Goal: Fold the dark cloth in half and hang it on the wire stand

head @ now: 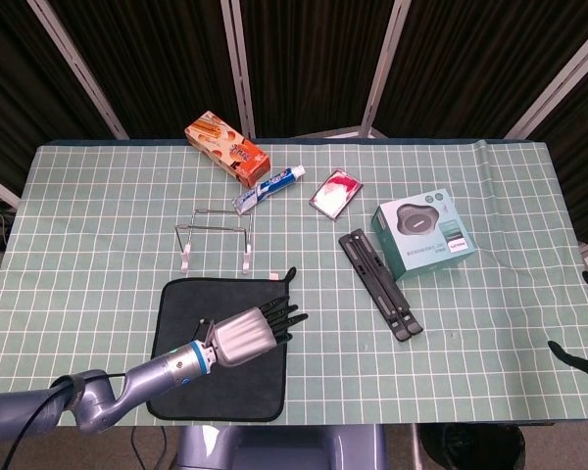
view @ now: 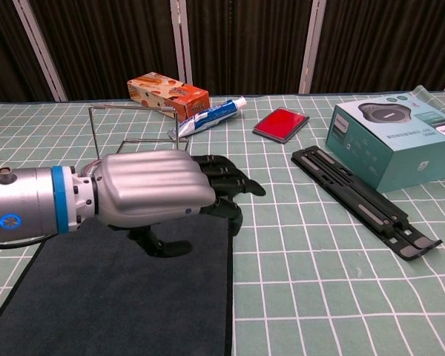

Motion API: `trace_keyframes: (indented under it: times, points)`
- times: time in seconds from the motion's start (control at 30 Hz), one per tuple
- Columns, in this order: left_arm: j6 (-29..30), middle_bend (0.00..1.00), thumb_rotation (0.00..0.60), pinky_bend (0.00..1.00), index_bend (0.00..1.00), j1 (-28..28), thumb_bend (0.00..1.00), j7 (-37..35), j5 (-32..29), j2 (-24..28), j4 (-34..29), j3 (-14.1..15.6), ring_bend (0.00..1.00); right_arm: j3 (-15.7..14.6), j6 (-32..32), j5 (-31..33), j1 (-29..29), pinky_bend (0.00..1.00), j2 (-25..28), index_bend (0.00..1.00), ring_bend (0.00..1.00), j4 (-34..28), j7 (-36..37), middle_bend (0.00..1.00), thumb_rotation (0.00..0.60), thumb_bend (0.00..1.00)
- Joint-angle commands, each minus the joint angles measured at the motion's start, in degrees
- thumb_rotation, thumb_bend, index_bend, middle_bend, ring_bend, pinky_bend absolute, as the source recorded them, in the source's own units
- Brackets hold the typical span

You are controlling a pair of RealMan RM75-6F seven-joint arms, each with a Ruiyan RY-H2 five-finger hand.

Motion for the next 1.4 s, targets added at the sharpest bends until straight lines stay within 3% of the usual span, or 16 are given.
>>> trace_keyframes:
  times: [0.03,0.6,1.13,1.4]
  points:
    - [0.56,0.00,0.600,0.00,0.31,-1.62,0.46,-1.98,1.21,-1.92,3.78,1.40,0.00,-0.10,-0.40,0.03,0.00,0.00,0.23,0.00,0.00,0.15,0.38,0.00,0.600,0.00]
    - [8.03,0.00,0.600,0.00,0.31,-4.95,0.46,-13.40,5.04,-14.92,23.67,6.96,0.00,0.18,-1.08,0.80,-0.10,0.00,0.79,0.00,0.00,0.55,1.85,0.00,0.600,0.00]
    - [9.47,0.00,0.600,0.00,0.31,-5.76,0.46,-14.45,3.50,-15.74,26.41,9.08,0.00,0.45,-1.02,1.10,-0.23,0.00,0.84,0.00,0.00,0.83,2.25,0.00,0.600,0.00]
    - [9.60,0.00,0.600,0.00,0.38,-5.70,0.46,-13.98,2.61,-15.83,26.59,9.82,0.00,0.41,-0.70,0.91,-0.38,0.00,0.87,0.00,0.00,0.56,1.99,0.00,0.600,0.00]
